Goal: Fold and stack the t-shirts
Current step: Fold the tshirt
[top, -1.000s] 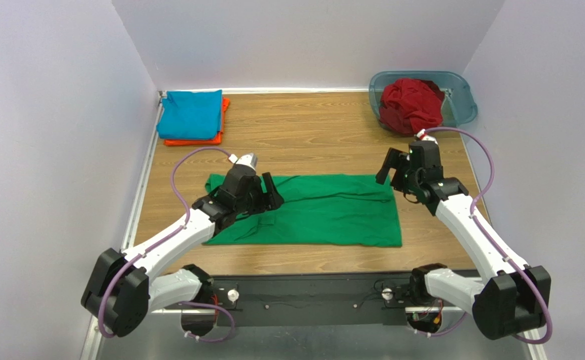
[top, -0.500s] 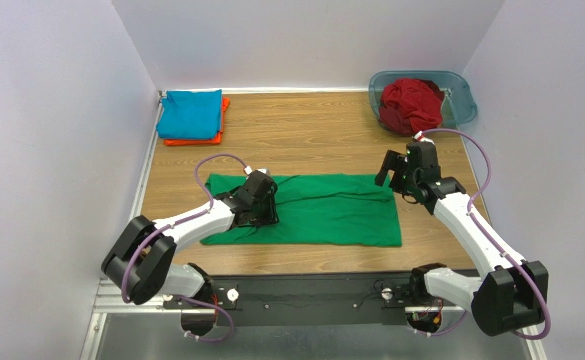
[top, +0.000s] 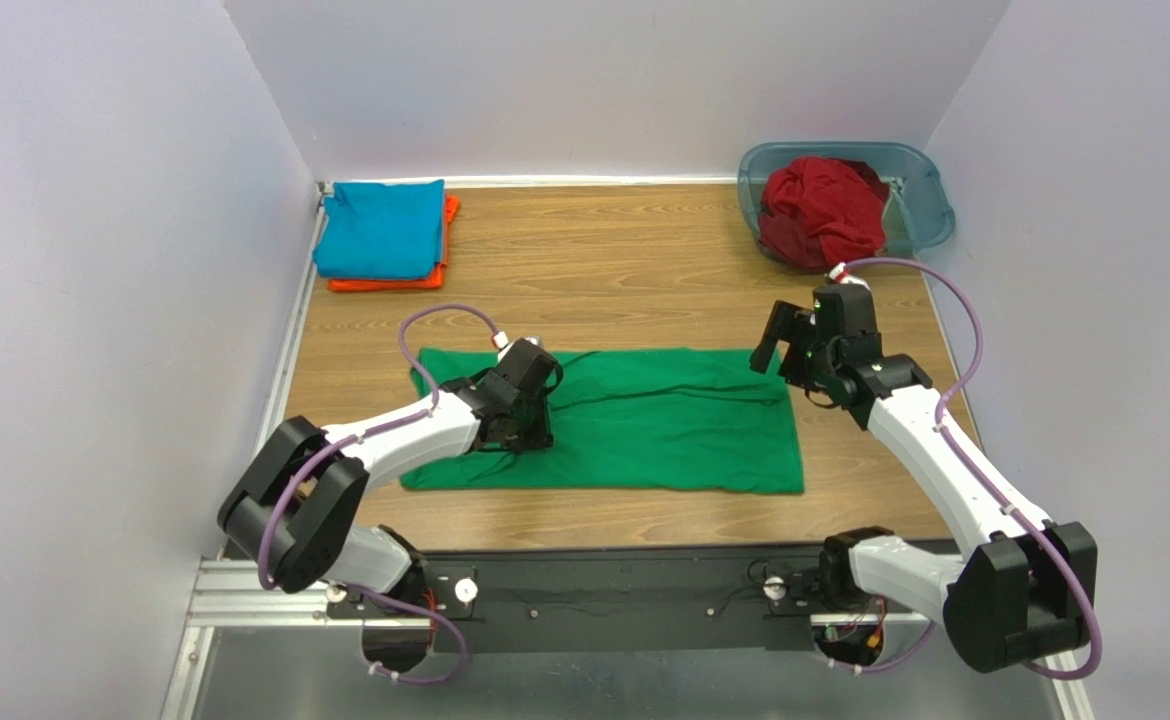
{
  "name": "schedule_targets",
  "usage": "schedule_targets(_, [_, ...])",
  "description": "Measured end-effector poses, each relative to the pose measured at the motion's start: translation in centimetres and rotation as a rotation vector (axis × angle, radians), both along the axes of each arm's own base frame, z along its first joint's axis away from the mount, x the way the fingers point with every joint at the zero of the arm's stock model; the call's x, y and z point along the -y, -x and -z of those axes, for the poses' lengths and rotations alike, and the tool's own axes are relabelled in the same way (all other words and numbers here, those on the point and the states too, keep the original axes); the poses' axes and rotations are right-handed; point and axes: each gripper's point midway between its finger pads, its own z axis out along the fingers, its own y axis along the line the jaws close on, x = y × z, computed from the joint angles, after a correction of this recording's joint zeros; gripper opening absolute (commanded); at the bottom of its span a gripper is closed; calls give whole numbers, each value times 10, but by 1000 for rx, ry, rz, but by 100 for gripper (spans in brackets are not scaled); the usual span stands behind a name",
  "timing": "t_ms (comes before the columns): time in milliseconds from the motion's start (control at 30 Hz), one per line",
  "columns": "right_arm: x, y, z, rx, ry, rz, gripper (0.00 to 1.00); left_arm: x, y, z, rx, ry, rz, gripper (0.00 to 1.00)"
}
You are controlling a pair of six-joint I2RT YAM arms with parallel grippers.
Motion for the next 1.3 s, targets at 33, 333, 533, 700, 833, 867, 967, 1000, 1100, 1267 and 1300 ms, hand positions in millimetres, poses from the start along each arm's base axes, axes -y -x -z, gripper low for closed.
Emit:
schedule_targets(33, [0,0,0,0,0,0,100,0,0,0,-2,-2,0,20])
schedule_targets(333, [0,0,0,-1,0,0,100,4,2,-4,0,-3,22,0])
schedule_targets(533, [0,0,2,-7,2,0,100,14,-2,-25,32,41,38,0])
schedule_targets(700, [0,0,2,-8,2,0,100,22,-1,-36,36,73,61,0])
schedule_targets(833, [0,0,2,-8,2,0,100,24,2,-35,22,80,76,0])
schedule_targets(867, [0,0,2,-8,2,0,100,25,3,-34,16,79,83,0])
schedule_targets(967, [0,0,2,-8,2,0,100,28,7,-29,-3,72,99,3])
schedule_targets(1000, [0,0,2,-7,2,0,100,30,8,-26,-12,69,105,7])
schedule_targets(1100, [0,0,2,-7,2,0,100,31,11,-19,-35,57,118,34])
schedule_targets(1267, [0,0,2,-7,2,0,100,34,13,-19,-40,55,143,93])
schedule_targets(1300, [0,0,2,-7,1,0,100,36,12,-22,-36,63,138,93])
